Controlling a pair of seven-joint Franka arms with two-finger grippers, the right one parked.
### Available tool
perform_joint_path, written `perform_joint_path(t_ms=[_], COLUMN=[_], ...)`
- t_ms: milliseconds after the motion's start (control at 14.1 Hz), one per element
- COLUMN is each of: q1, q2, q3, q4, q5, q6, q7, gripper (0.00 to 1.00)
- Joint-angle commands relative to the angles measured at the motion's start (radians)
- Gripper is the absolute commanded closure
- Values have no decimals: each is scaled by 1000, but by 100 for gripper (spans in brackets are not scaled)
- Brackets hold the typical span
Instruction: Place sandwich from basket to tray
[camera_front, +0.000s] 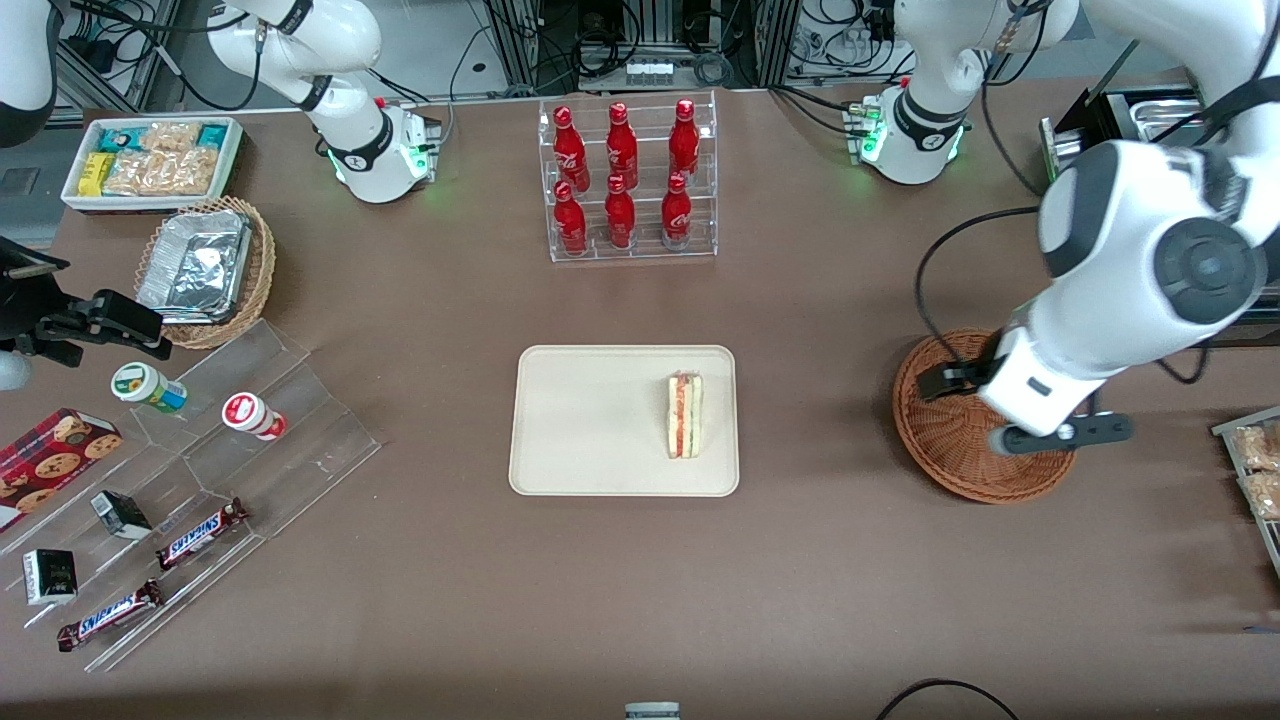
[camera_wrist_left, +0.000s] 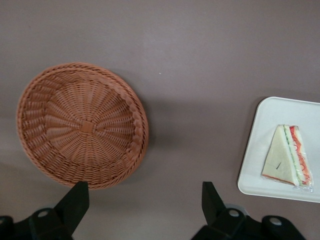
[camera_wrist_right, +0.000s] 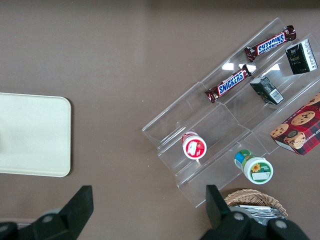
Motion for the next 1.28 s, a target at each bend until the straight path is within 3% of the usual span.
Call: perform_joint_path(t_ms=[0, 709, 1205], q1=[19, 156, 164], q2=[-81, -261, -258], q3=[-13, -18, -25], q4=[-38, -21, -8], q5=[46, 46, 86], q6=[-27, -200, -205], q7=[2, 193, 190], gripper=[0, 0, 0])
